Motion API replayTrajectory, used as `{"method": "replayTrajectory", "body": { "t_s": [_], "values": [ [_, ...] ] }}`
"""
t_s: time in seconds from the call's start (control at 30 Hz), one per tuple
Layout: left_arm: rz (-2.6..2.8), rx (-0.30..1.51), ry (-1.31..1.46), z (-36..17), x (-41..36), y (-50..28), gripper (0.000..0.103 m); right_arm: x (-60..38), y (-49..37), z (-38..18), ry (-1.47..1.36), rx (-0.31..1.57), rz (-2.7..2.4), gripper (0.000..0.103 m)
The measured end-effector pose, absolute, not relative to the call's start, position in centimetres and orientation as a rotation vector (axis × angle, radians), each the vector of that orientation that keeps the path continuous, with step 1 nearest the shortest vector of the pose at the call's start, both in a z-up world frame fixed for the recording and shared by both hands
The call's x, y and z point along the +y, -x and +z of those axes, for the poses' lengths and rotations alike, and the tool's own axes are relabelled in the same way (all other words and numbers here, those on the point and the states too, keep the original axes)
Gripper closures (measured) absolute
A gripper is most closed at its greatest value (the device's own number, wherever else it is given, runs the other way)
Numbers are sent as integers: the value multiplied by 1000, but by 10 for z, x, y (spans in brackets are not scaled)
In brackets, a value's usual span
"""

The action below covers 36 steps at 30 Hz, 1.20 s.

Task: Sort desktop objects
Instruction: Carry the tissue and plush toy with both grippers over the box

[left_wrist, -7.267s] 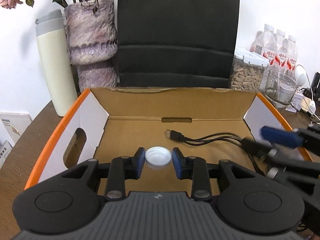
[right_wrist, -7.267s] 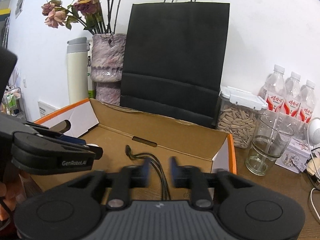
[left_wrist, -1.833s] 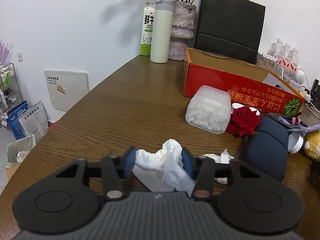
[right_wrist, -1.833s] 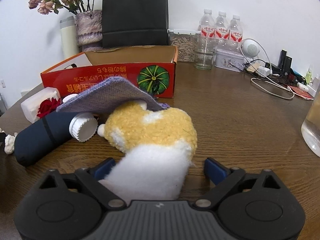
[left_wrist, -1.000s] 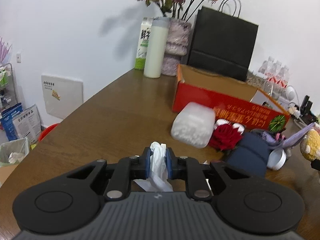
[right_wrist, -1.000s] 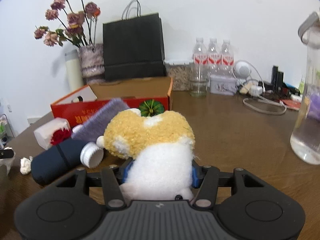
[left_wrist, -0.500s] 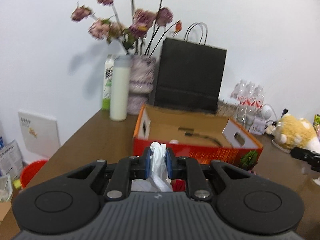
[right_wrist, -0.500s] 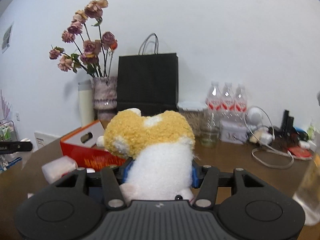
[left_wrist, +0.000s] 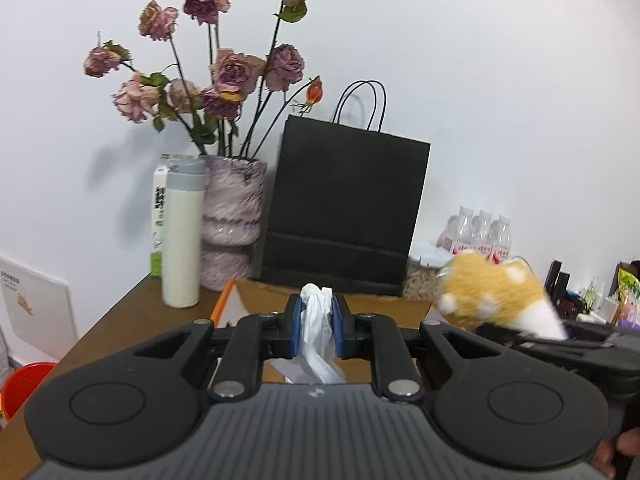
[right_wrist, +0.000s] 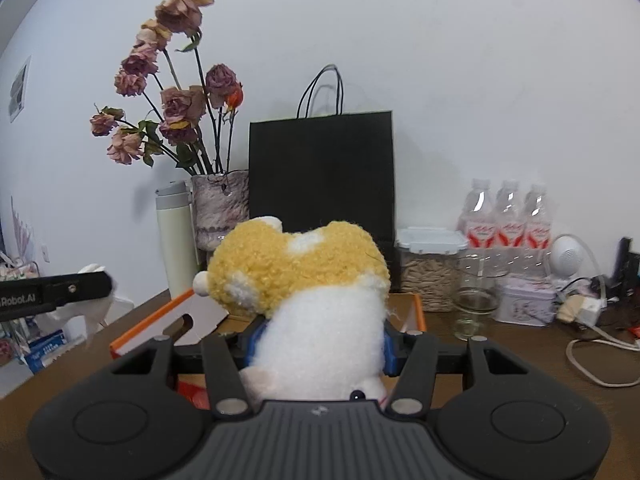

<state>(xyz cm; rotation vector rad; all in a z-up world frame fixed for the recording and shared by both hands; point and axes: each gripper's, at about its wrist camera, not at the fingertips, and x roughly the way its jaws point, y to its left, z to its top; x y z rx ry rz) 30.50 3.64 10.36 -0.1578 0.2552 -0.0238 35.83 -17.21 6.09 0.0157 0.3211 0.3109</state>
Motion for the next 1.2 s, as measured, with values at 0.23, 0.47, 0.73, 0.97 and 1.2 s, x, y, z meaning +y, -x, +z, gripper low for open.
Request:
{"method": "replayTrajectory", "body": {
  "t_s": [0.23,0.47,0.73,0.97,1.2],
  "values": [
    [-33,278,167,97,28,-360,87,-155,-412,38,-12,378,318,51],
    [-21,342,147,76,28,-416,87,-149,-454,20,17,427,321,51],
    [-19,422,138,52,33,-455,87,-139,-476,4,83,451,330,51],
    [-20,478,119,36,32,-464,87,-137,-481,-10,93,500,341,51],
    [-20,497,117,31,31,-465,87,-134,-480,-16,106,512,343,50]
  ]
}}
